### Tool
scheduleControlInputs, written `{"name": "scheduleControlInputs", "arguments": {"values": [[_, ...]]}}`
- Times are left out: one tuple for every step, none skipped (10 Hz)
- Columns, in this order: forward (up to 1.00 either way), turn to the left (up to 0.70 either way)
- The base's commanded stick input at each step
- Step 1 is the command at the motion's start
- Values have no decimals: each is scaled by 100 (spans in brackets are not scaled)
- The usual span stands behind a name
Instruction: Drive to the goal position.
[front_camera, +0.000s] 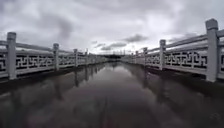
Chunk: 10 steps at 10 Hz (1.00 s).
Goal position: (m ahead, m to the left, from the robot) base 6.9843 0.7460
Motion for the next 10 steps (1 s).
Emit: {"name": "scheduleControlInputs", "arguments": {"values": [[45, 0], [45, 0], [45, 0], [45, 0], [45, 0], [45, 0], [45, 0], [45, 0], [45, 0], [45, 0]]}}
